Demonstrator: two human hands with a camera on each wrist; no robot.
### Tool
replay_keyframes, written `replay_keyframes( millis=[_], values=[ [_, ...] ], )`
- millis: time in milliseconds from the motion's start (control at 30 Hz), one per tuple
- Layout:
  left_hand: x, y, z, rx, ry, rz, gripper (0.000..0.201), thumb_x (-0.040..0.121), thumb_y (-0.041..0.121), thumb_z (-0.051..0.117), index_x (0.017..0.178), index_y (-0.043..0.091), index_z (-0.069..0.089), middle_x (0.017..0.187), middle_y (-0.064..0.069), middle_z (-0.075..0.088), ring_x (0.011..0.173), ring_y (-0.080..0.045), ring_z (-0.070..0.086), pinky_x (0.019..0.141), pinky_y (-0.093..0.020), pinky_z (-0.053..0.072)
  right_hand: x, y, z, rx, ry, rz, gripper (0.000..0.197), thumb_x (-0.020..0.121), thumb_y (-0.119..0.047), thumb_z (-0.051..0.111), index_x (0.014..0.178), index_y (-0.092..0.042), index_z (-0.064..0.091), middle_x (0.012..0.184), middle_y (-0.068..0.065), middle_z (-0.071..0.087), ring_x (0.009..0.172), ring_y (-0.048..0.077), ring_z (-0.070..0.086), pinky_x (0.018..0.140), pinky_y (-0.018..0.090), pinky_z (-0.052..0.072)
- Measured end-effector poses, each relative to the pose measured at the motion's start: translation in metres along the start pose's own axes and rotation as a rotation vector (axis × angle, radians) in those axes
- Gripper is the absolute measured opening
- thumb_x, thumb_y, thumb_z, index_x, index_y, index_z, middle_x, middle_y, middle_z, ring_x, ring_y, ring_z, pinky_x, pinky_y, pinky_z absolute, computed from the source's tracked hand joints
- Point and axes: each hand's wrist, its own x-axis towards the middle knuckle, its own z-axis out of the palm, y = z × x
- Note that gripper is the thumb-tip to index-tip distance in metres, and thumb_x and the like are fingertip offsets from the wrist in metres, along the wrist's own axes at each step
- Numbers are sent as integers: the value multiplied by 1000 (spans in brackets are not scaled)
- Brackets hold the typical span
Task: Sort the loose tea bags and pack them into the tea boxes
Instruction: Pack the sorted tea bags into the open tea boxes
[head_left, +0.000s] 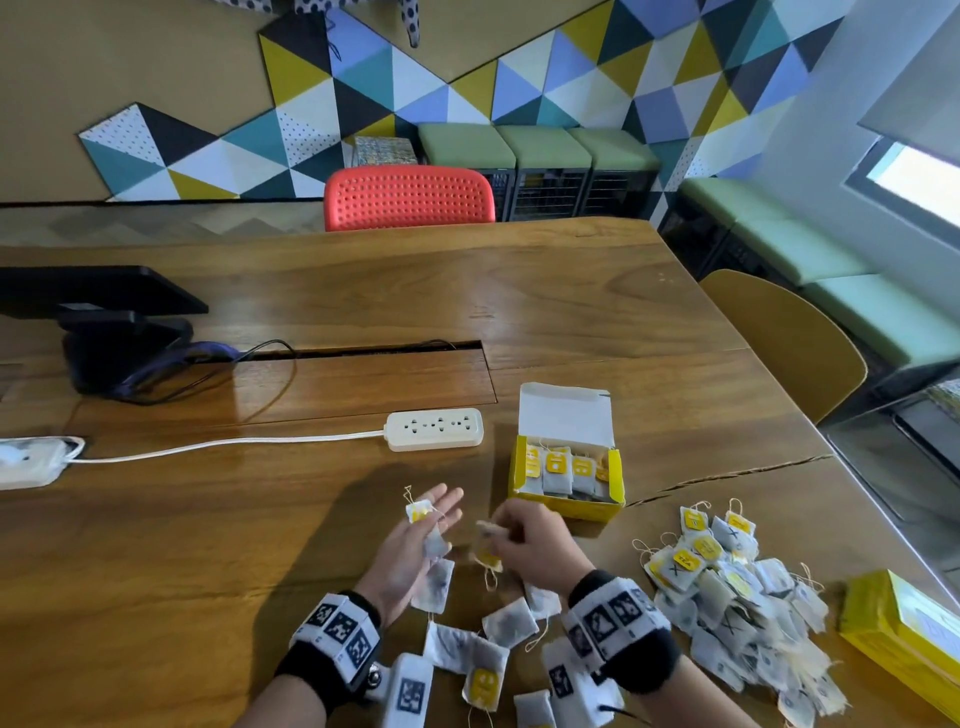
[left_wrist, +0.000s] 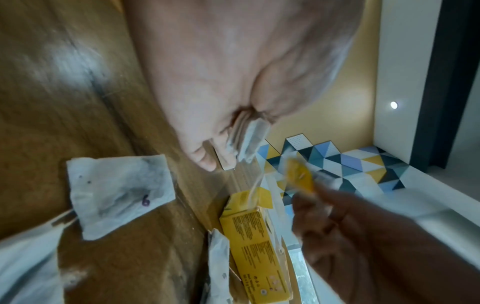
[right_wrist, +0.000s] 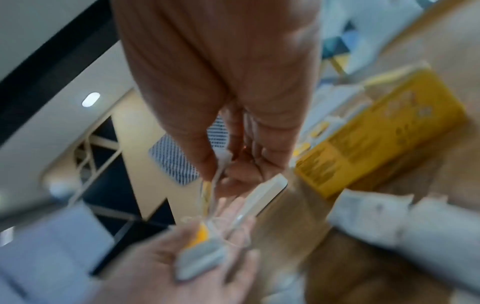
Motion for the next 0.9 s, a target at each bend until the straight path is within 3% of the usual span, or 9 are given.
replay_keyframes(
  millis=[67,133,233,333,467,600,700,767,900],
  values=[
    [2,0,0,52,-1,55,32,105,30,28,130,39,45,137,21,51,128,-1,45,110,-34,33,-4,-10,-7,424,34,98,9,88,-17,65,84,-12,59,72,1,62,62,12,55,57,21,43],
    [4,0,4,69,21,87,35,103,39,28,134,43,43,130,29,53,123,7,48,108,-30,34,-7,-20,-6,877,-51,228,9,90,-12,65,85,-6,59,69,9,63,60,16,56,55,23,42],
    [7,1,12,57,46,136,46,95,50,30,139,41,39,115,35,60,110,11,55,103,-28,40,-9,-26,2,1185,-183,405,10,90,-12,65,90,-2,62,71,11,65,60,15,60,54,20,49],
    [6,5,23,31,63,205,38,99,42,21,135,46,35,130,32,46,121,12,44,101,-18,38,-6,-24,16,1183,-159,470,12,91,-13,64,91,-3,59,67,7,57,50,9,53,48,18,45],
    [8,0,26,-31,78,230,40,101,42,20,137,46,36,145,21,36,132,2,36,109,-26,31,-3,-22,27,1154,-154,488,14,91,-16,65,87,-9,54,61,-1,50,48,7,46,48,19,36],
    [14,-6,28,-85,75,181,38,102,46,19,133,56,38,131,16,43,106,9,56,84,-21,48,-4,-25,30,1123,-153,450,16,89,-15,66,85,-9,51,52,-5,54,45,5,51,50,20,35],
    [12,-1,35,-120,65,167,38,103,42,16,136,49,31,113,22,48,76,15,63,60,-12,51,-2,-24,32,1130,-150,431,20,87,-13,69,80,-11,51,50,-4,58,57,9,60,55,21,38],
    [13,2,36,-160,44,170,39,103,42,15,137,48,31,114,26,45,78,18,61,60,-10,51,-1,-23,28,1130,-171,422,22,84,-12,72,76,-11,51,53,-3,60,66,15,61,58,21,41],
    [15,6,32,-301,4,151,44,103,39,16,142,39,36,126,18,44,86,12,61,63,-13,52,1,-20,19,1020,-286,399,31,72,-21,83,73,-15,52,67,2,60,54,8,52,56,22,38]
  ],
)
